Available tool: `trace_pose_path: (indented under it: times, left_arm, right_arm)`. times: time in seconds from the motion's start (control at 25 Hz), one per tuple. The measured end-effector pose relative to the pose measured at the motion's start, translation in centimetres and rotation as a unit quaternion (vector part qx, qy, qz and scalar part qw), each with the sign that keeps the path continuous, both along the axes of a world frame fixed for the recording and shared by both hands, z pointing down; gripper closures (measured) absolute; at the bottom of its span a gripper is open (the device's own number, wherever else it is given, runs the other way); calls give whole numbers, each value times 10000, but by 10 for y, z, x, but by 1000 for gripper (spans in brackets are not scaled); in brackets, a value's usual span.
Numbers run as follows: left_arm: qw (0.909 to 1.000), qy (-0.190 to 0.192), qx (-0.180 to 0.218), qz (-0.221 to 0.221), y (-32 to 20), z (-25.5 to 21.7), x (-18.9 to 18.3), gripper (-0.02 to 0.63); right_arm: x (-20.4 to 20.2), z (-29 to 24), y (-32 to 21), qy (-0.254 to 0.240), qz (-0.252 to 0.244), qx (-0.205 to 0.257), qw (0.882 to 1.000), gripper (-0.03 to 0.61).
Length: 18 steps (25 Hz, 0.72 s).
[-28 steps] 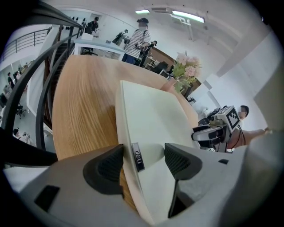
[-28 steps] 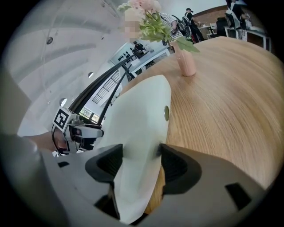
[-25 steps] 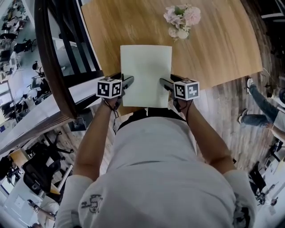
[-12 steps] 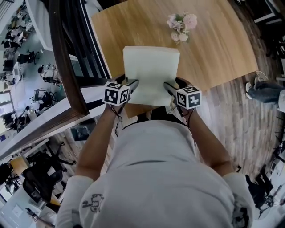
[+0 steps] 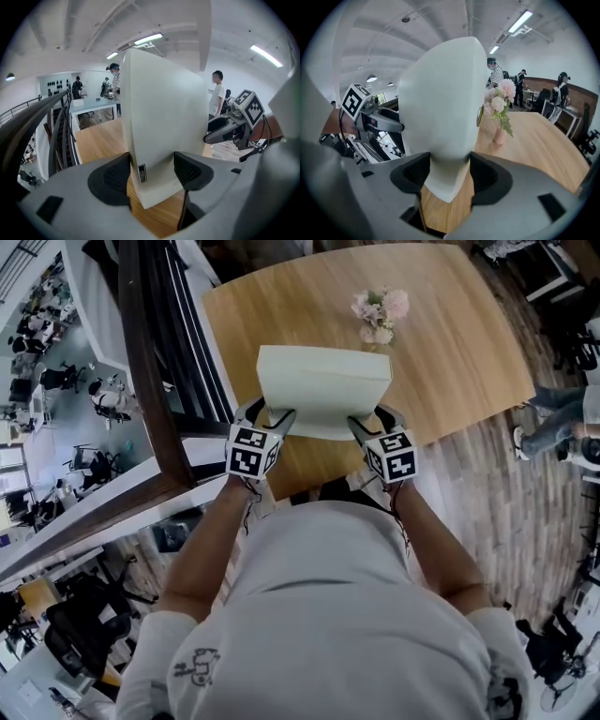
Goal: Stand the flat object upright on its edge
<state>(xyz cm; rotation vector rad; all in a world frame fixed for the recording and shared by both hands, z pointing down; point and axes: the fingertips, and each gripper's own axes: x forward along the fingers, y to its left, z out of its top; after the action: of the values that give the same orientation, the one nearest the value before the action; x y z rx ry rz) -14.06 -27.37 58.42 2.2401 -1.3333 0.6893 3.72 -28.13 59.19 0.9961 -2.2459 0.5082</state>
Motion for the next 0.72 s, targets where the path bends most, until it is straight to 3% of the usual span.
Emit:
trace_pose_path:
  times: [0.24, 0.48, 0.72]
  left_arm:
    - [9992, -72, 359, -174, -4, -2, -5, 321]
    - [9976, -274, 562, -285, -11, 5, -7, 322]
    - [9972, -285, 589, -374, -19, 13, -3, 328]
  right_arm:
    - [-5, 0, -8, 178, -39, 273, 9995, 307]
    - [-9, -8, -21, 389, -84, 930, 9949, 308]
    - [-4, 5, -32, 406, -84, 1049, 9936, 310]
